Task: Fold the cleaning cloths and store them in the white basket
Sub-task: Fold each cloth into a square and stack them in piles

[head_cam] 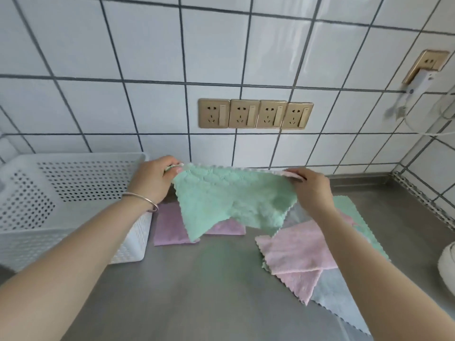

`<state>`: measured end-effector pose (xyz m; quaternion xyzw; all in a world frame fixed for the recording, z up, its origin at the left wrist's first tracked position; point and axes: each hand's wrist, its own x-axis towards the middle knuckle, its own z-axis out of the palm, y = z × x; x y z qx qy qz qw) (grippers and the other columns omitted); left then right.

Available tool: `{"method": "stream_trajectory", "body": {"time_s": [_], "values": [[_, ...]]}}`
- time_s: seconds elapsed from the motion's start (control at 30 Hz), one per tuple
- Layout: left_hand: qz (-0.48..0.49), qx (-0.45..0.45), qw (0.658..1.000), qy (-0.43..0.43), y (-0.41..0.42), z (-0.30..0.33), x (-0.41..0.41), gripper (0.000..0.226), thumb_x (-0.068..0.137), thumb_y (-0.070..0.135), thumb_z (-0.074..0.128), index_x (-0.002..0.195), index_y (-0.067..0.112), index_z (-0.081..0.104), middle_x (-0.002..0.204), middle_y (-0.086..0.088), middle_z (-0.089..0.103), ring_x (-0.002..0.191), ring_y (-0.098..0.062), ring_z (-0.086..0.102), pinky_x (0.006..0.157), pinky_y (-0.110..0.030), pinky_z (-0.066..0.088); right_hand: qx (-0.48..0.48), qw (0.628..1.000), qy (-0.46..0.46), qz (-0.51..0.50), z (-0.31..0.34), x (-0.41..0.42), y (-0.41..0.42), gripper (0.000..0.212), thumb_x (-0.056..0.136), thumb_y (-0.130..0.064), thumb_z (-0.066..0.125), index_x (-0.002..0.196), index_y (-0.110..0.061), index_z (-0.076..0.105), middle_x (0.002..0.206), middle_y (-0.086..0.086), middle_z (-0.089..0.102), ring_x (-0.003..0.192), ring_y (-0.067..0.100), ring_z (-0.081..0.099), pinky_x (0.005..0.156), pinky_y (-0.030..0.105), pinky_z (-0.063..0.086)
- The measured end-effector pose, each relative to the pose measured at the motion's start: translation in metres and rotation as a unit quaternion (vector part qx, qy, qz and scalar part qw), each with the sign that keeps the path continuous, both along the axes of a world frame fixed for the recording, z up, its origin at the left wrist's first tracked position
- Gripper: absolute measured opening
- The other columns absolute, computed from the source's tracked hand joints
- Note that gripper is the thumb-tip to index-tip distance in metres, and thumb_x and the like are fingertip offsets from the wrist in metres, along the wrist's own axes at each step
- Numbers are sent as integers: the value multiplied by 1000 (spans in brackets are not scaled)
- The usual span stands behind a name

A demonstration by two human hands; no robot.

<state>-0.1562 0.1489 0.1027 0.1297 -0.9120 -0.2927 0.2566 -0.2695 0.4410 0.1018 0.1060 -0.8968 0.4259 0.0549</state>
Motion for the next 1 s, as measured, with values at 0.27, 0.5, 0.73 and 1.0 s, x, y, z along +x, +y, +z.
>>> {"method": "stream_trajectory", "body": {"time_s": [0.27,0.5,0.73,1.0], "values": [[-104,53,987,-111,-24,-25,117,31,87,28,52,80,58,59,84,20,68,77,-7,61,70,-17,43,151,961,-66,220,-25,69,8,39,92,2,46,103,-31,64,69,-31,59,77,-1,61,71,-2,34],[-165,97,919,-344,-3,-129,196,55,93,20,50,77,72,53,88,57,51,99,23,53,92,-7,41,237,882,-281,294,-150,138,34,78,92,-4,48,63,-77,48,92,-53,51,111,-4,52,89,1,34],[-206,103,842,-487,17,-183,232,33,92,21,50,93,50,66,59,54,46,67,27,49,69,2,34,323,823,-345,315,-180,176,47,73,91,-14,49,52,-75,46,103,-15,61,96,2,52,78,5,37],[-160,217,814,-514,5,-186,209,26,91,18,51,79,39,61,62,22,60,55,8,48,61,-7,39,315,822,-390,270,-181,153,42,43,89,-28,57,52,-23,36,53,-7,38,49,4,34,47,16,27]]}}
